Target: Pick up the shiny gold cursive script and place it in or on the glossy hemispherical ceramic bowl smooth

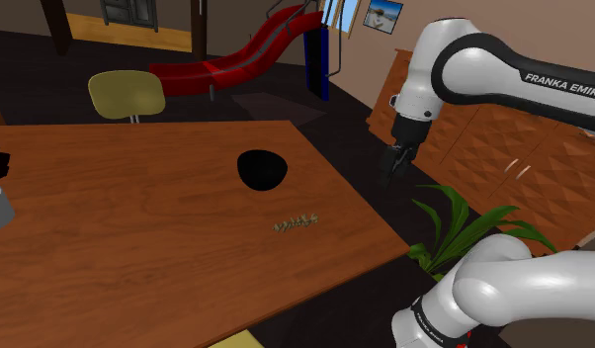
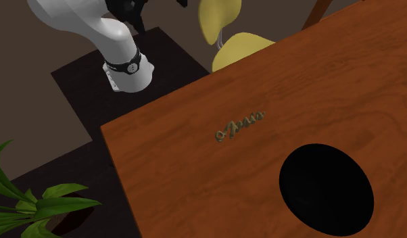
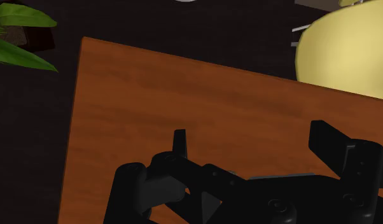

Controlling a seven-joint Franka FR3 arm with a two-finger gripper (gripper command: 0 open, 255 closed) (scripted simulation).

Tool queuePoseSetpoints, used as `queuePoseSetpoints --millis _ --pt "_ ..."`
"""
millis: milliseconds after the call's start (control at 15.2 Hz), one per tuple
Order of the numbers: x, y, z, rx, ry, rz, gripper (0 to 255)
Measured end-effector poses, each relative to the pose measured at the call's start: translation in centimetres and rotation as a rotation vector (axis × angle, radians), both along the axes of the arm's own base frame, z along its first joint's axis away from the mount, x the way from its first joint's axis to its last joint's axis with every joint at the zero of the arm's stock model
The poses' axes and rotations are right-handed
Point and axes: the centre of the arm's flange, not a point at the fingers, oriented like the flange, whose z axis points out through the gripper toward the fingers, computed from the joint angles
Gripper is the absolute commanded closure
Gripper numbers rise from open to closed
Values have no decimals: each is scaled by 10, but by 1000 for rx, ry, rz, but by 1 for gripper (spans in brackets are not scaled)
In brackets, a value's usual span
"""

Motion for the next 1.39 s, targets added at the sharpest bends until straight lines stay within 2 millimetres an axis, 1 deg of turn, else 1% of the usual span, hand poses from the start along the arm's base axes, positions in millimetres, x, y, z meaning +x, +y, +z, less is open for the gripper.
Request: queuePoseSetpoints --millis 66,132,396,528,594,660,726,924,990,1188,1320,1386 --pt "0 0 0 0 0 0 0" --pt "3 -1 -6 5 -1 8 0" --pt "28 -4 -43 44 -12 64 0" --pt "40 -6 -66 66 -18 96 0" --pt "45 -7 -72 77 -22 113 0" --pt "55 -4 -86 88 -24 129 0" --pt "64 -5 -98 99 -28 144 0" --pt "85 -4 -132 133 -41 193 0" --pt "93 -3 -143 144 -44 210 0" --pt "114 3 -167 177 -56 259 0" --pt "130 11 -188 199 -63 291 0" --pt "138 11 -204 210 -66 307 0"
